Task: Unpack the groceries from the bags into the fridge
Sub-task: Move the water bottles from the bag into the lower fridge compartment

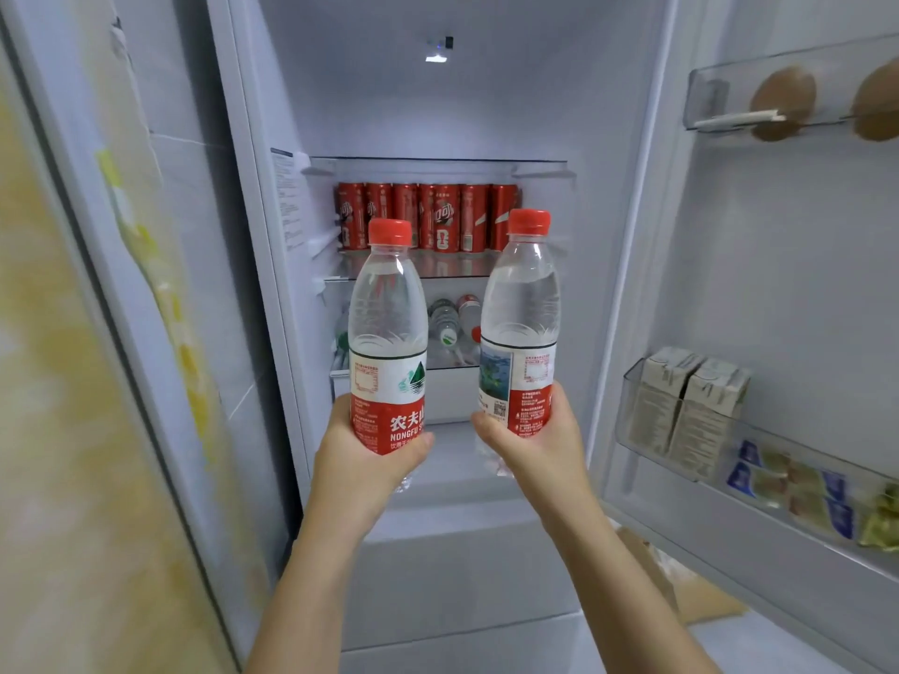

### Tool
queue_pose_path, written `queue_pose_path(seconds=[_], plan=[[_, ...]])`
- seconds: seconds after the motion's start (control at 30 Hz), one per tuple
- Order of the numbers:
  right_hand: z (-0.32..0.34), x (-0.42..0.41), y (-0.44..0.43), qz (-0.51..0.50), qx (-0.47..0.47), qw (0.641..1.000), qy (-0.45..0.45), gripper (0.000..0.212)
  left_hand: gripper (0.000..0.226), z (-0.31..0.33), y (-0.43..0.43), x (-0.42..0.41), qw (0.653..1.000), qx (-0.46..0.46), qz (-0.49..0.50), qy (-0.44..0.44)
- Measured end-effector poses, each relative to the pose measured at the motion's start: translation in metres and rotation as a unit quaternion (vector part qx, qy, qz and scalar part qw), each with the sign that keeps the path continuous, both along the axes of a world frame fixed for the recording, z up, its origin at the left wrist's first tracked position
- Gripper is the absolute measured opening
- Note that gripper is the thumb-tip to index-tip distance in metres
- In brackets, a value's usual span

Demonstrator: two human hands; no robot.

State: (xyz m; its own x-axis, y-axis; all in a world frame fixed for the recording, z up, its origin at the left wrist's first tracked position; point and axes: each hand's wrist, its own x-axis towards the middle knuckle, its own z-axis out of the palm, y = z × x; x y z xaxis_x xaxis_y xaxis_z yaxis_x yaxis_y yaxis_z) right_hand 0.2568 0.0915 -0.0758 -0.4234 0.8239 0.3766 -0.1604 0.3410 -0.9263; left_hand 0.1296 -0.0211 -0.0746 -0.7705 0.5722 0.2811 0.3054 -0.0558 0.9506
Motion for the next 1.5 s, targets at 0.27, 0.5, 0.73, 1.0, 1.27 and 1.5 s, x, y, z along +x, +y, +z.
queue_pose_path(seconds=[0.27, 0.5, 0.73, 1.0, 1.27, 1.5], plan=[[-0.023, -0.053, 0.072, 0.002, 0.004, 1.000, -0.009, 0.049, 0.050, -0.031, 0.067, -0.045, 1.000, -0.012, 0.018, -0.020], [-0.041, -0.097, 0.137, 0.019, 0.010, 1.000, -0.022, 0.053, 0.056, -0.048, 0.131, -0.075, 1.000, -0.003, 0.005, -0.027], [-0.076, -0.126, 0.184, 0.056, -0.009, 0.997, -0.047, 0.056, 0.058, -0.086, 0.175, -0.097, 0.997, 0.011, 0.040, -0.063], [-0.137, -0.142, 0.205, 0.093, -0.078, 0.989, -0.089, 0.054, 0.052, -0.135, 0.198, -0.115, 0.995, -0.040, 0.046, -0.085], [-0.167, -0.158, 0.213, 0.052, -0.094, 0.987, -0.122, 0.061, 0.053, -0.164, 0.212, -0.132, 0.992, -0.071, 0.013, -0.106], [-0.181, -0.163, 0.215, 0.035, -0.091, 0.987, -0.129, 0.057, 0.050, -0.183, 0.219, -0.149, 0.991, -0.085, 0.005, -0.107]])
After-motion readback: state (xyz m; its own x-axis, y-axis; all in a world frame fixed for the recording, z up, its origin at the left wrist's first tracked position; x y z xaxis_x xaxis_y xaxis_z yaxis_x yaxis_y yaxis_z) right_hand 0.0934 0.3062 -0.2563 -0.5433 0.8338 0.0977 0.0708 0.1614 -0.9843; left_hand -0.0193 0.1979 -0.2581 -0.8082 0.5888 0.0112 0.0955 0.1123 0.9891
